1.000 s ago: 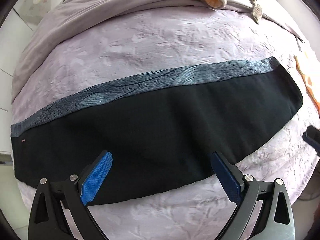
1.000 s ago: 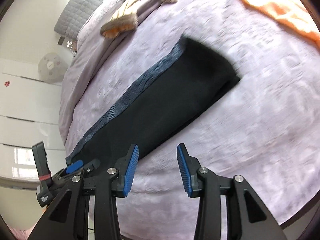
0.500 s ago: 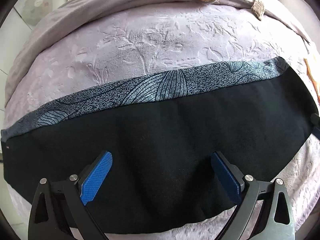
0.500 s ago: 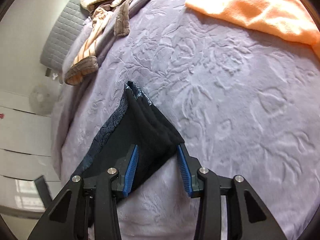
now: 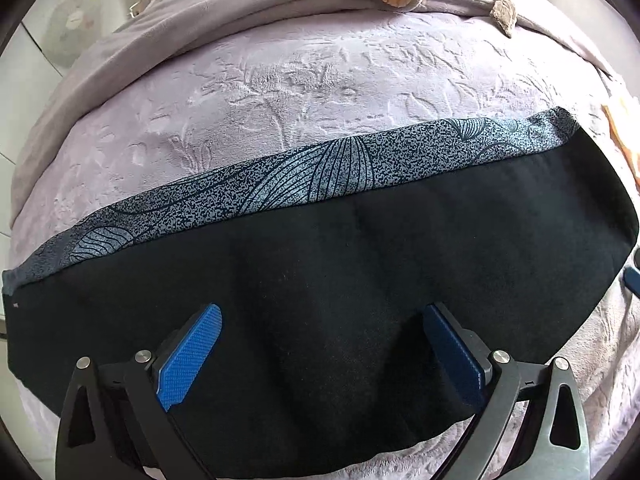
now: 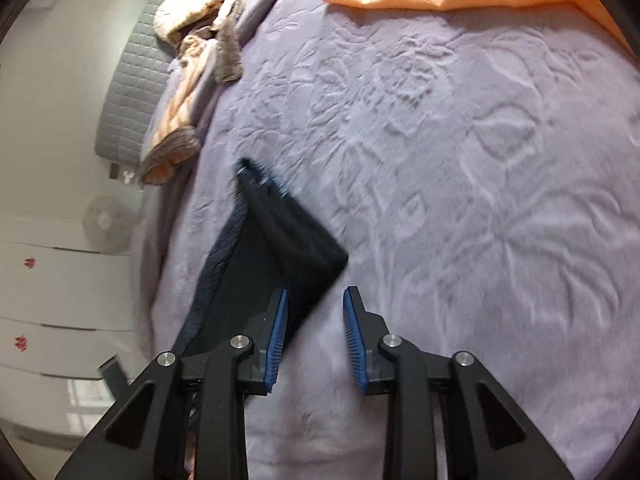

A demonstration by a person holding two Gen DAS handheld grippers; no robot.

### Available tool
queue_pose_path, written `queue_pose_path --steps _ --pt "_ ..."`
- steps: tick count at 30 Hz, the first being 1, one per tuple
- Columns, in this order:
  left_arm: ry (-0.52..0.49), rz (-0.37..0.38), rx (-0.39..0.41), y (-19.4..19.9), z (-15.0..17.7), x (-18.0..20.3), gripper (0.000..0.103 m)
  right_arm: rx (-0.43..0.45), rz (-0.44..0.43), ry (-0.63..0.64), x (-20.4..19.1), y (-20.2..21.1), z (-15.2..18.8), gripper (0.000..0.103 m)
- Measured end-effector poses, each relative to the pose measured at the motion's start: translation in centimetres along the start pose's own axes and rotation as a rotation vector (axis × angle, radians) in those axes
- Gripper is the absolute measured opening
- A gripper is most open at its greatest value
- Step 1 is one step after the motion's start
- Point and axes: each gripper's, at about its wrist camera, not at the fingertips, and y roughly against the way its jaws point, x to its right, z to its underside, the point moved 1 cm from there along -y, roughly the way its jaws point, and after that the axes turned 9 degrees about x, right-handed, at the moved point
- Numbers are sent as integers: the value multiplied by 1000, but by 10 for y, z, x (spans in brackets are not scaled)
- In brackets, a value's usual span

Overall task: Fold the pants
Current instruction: 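Lift the leg cuff with the right gripper while the left gripper holds the pants edge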

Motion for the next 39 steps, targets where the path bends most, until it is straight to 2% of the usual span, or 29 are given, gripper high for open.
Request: queue_pose_path --steps 4,8,22,29,32,35,37,39 --pt "-3 -6 1 2 2 3 102 -47 -54 -15 -3 1 14 33" --pt "-5 1 -2 4 3 4 102 -68 -63 -22 -7 -8 22 36" --pt "-7 9 -2 4 2 3 102 -83 -37 -27 -9 -26 24 40" --pt "-10 8 2 6 4 5 102 -49 -49 -24 -17 -35 15 45" --pt "-10 8 2 6 4 5 102 -18 -72 61 -36 -33 13 45" --pt "-9 7 0 6 3 5 102 -24 -31 136 -46 -36 14 45" --pt "-9 8 -4 6 2 5 102 -30 -8 106 -37 -38 15 45" --pt "-9 10 -4 6 1 6 102 -21 -28 39 -23 -37 18 43"
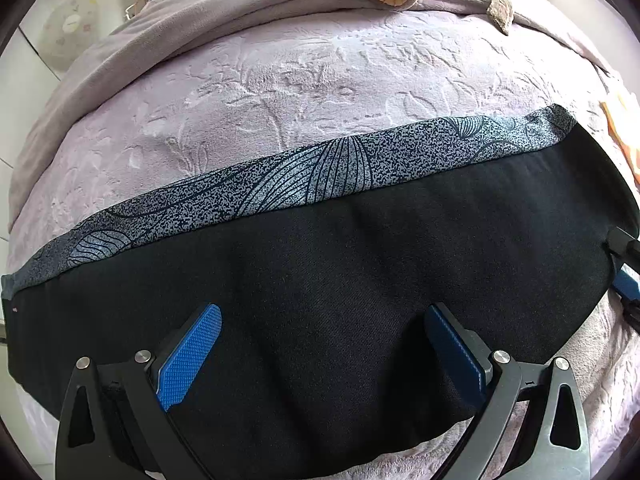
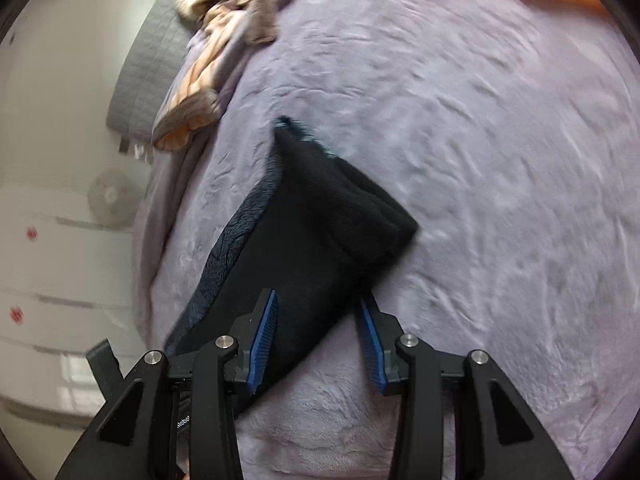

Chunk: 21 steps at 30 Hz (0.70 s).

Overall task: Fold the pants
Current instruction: 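Lift the leg cuff with the right gripper while the left gripper holds the pants edge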

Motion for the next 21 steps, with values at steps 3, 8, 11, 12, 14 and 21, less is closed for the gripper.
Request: queue_pose_path --steps 3,8,11,12,14,21 --pt "-9 -2 7 0 0 1 102 26 -74 -55 6 -3 -2 45" --pt "6 9 15 7 -4 -3 84 -23 -303 -197 5 -44 -10 22" --pt "4 3 29 19 -10 -13 64 -7 -314 -214 5 -45 -7 13" --pt "11 7 37 22 -11 -17 64 -2 -327 -209 4 -41 -6 13" --pt "17 21 71 31 -15 -24 64 1 -370 -205 -2 -33 -4 13" --pt "-101 45 46 -1 0 7 64 0 -443 -128 -40 -18 -3 13"
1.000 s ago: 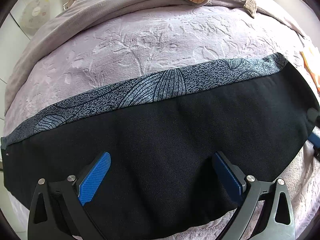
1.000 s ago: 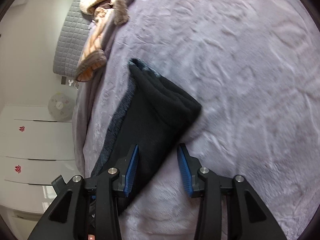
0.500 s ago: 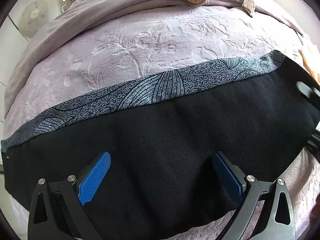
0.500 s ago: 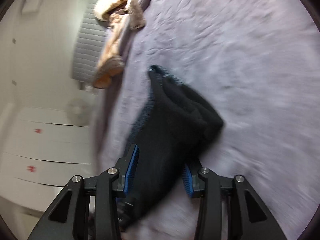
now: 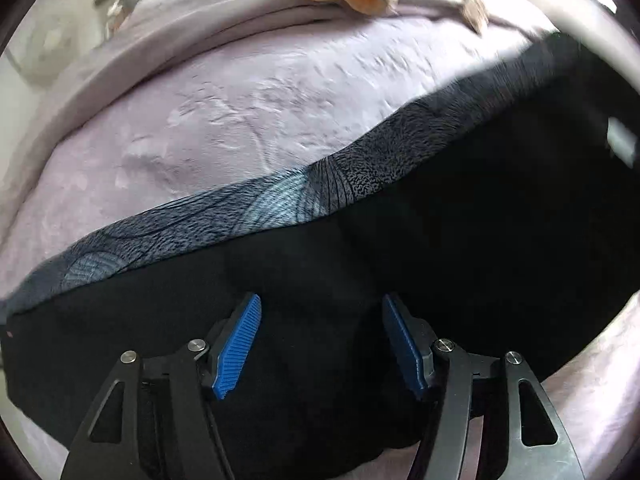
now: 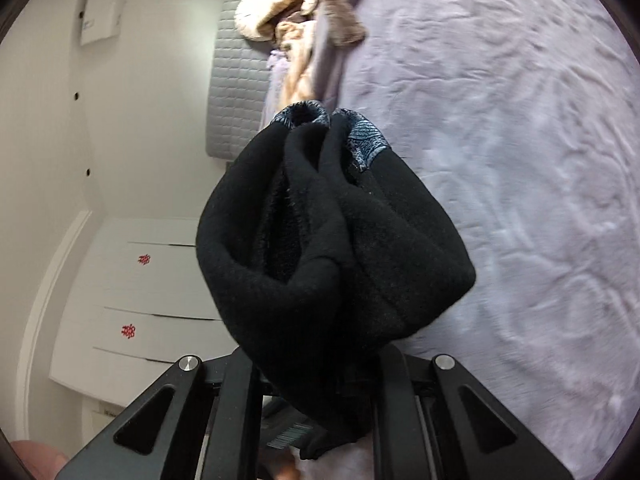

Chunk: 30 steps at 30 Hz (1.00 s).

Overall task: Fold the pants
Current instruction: 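Lift the leg cuff with the right gripper while the left gripper holds the pants edge, then carry the held leg cuff with the right gripper over the pants waistband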

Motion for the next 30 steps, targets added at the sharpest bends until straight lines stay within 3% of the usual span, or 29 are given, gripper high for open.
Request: queue_pose_path --steps 2,8,15,18,19,20,26,29,30 --pt "-27 -1 -1 -5 1 2 64 -29 34 57 -14 -11 7 13" --pt "65 109 -2 8 -4 -26 66 -46 68 186 -57 -29 23 13" --pt "183 103 67 59 15 -110 66 -43 210 469 -131 -42 66 13" --pt "225 59 54 72 33 -165 68 -62 276 615 -162 -64 107 13" --pt "239 41 48 75 38 -180 79 -80 307 675 -172 -76 127 13" --pt "255 22 47 77 49 -198 83 -101 335 738 -178 -87 149 13" --pt "321 -123 49 81 92 -298 83 -221 547 1125 -178 -164 286 22" --pt "368 -138 7 62 110 -326 83 -265 773 1386 -146 -204 356 30" --pt "384 -134 -13 51 116 -335 83 -257 845 1504 -138 -212 377 40"
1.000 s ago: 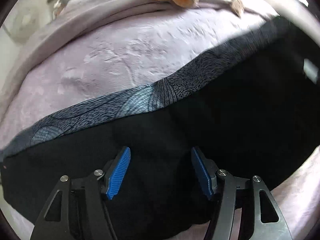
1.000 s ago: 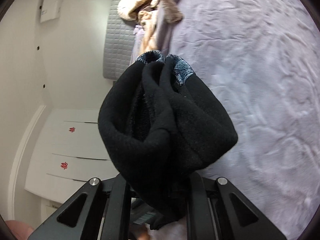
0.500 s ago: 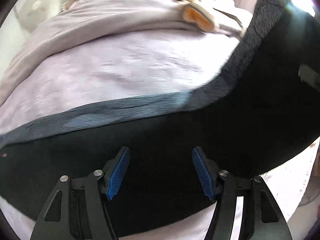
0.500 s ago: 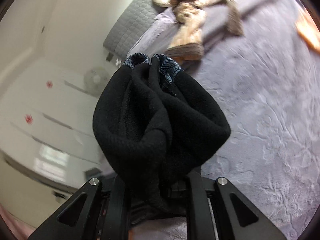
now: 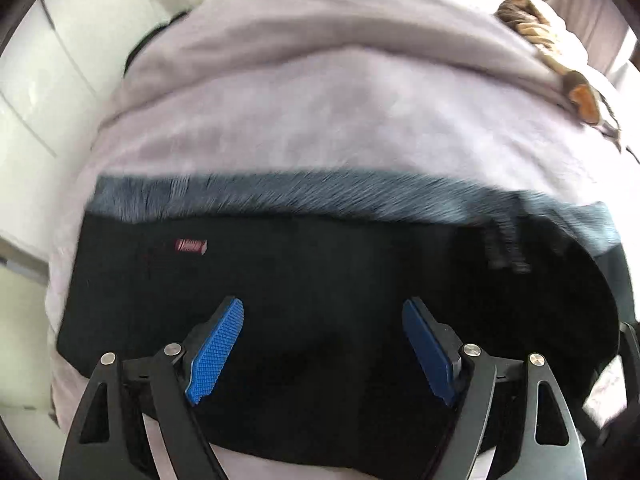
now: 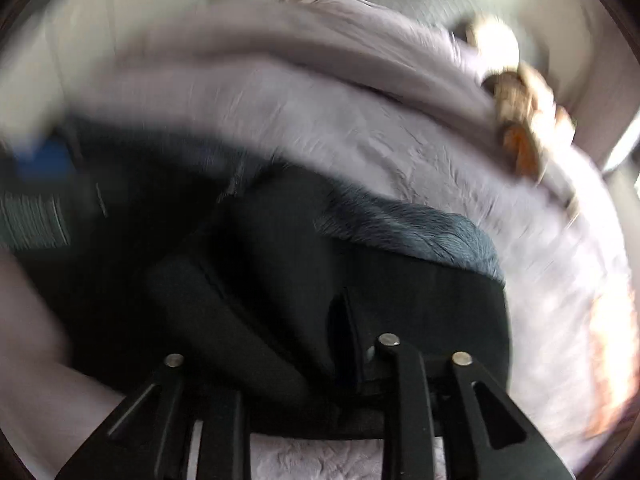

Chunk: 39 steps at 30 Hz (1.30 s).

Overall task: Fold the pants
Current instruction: 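Carry the held leg cuff with the right gripper over the pants waistband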

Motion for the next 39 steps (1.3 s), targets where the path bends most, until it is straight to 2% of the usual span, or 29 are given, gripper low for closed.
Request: queue_pose_path --steps 1,2,3,4,6,8,9,11,13,15,18,21,23,24,25,26,28,30,31,33,37,39 --pt "9 2 -16 -9 2 -3 83 -3 58 91 -18 -2 2 46" --pt "10 2 -24 -15 5 -7 83 16 99 190 -37 6 4 46" --pt "2 1 -19 -17 7 -7 83 37 107 234 -46 14 3 46" --pt "-8 2 -12 -17 8 -6 83 58 107 271 -53 28 2 46" --pt "-17 20 1 -10 11 -5 83 93 42 269 -55 58 -5 50" --pt "4 55 -7 -4 11 -7 83 87 -116 121 -33 80 -11 52" --pt "19 83 -8 1 10 -6 83 59 -204 -4 -14 85 -11 52" --pt "19 130 -6 8 8 -2 83 -10 -393 -347 35 80 -2 52" --pt "-18 171 -5 13 9 12 83 -69 -506 -669 80 63 18 52" --pt "-68 166 1 9 14 32 83 -140 -589 -881 103 45 44 52" --pt "-95 129 -21 -8 16 46 83 -200 -686 -1127 118 23 80 52" --pt "-101 112 -17 -10 19 49 83 -206 -701 -1233 126 8 100 52" --pt "-102 111 -17 -9 19 50 83 -183 -742 -1320 123 4 106 52" --pt "-101 111 -21 -10 18 49 83 -177 -757 -1354 123 2 108 46" --pt "-96 110 -26 -9 17 49 83 -171 -774 -1389 125 -3 108 13" --pt "-87 107 -30 -6 16 47 83 -175 -793 -1434 125 -7 112 5" --pt "-75 104 -12 2 12 42 83 -159 -815 -1459 127 -8 108 4" --pt "-67 89 2 3 8 36 83 -107 -840 -1378 128 9 93 4" --pt "-64 85 2 7 11 33 83 -109 -835 -1328 125 15 88 4" --pt "-58 62 -15 0 11 31 83 -145 -821 -1281 114 16 89 4" --pt "-44 40 -34 -4 12 32 83 -251 -760 -1208 84 -12 107 4" --pt "-50 42 -21 2 9 35 83 -262 -781 -1185 86 -10 105 7"
